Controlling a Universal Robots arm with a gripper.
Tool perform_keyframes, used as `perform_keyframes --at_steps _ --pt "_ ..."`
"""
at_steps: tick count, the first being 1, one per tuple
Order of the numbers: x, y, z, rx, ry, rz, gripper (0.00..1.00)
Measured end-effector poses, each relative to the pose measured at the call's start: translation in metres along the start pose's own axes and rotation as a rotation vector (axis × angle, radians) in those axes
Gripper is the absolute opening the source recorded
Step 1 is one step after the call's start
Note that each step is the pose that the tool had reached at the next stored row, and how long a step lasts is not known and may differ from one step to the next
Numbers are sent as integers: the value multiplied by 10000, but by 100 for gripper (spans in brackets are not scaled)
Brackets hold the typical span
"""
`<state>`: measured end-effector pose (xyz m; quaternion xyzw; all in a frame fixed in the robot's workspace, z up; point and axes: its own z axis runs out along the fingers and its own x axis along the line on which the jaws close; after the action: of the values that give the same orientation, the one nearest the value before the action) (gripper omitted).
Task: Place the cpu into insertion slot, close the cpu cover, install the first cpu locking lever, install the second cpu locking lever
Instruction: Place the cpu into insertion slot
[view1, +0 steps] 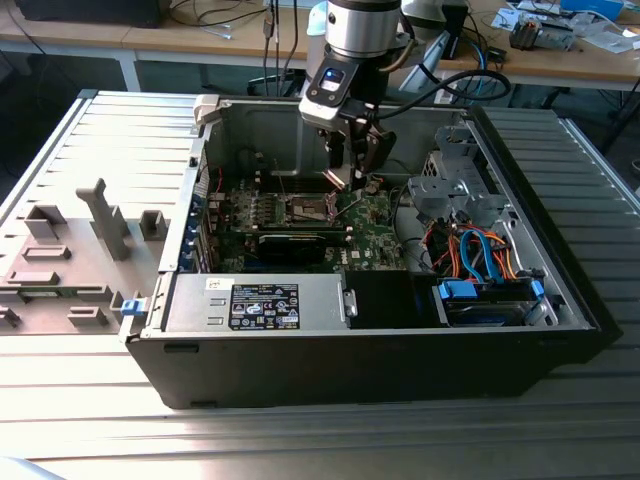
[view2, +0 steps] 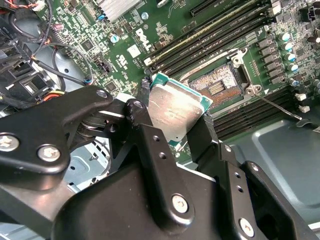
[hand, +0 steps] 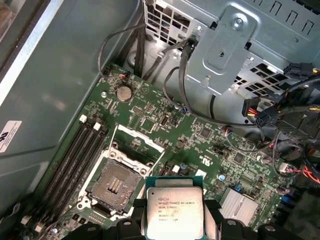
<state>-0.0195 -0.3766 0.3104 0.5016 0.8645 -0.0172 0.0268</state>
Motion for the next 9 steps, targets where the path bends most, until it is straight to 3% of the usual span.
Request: perform_keyframes --at_steps 9 --pt "0 0 0 24 -27 136 54"
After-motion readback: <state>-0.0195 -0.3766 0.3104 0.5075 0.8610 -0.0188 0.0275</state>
